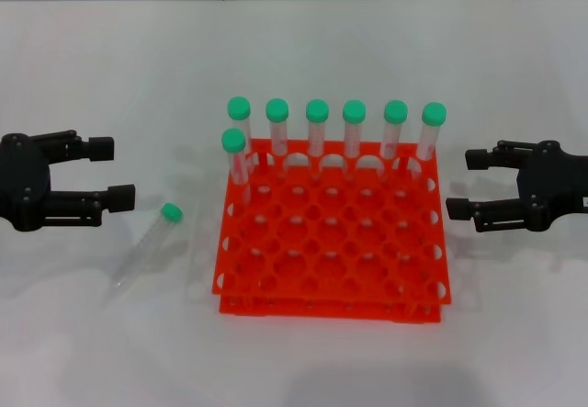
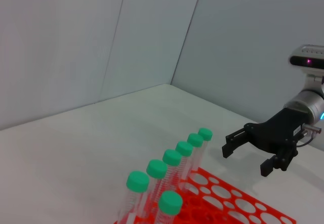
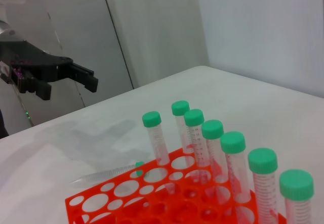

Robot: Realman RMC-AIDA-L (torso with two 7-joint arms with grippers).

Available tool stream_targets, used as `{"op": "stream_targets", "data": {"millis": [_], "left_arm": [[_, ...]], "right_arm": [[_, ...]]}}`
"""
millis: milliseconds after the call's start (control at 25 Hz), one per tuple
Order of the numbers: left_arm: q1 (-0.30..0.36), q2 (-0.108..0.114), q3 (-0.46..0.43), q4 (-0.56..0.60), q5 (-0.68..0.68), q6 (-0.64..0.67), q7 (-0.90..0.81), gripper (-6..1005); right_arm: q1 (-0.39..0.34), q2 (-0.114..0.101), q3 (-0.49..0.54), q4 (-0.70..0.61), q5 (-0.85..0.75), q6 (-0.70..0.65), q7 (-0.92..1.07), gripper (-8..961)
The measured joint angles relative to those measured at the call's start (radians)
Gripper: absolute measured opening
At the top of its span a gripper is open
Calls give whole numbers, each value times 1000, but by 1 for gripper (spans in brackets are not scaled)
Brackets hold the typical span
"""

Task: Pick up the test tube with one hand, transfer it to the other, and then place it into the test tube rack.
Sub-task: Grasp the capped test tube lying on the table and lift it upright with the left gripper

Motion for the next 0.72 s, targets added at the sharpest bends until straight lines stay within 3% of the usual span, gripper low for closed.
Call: {"op": "stream_targets", "data": {"millis": [720], "left_arm": [[-4, 0, 0, 0, 0, 0, -3, 857]], "right_arm": [[0, 0, 0, 0, 0, -2, 1, 860]]}}
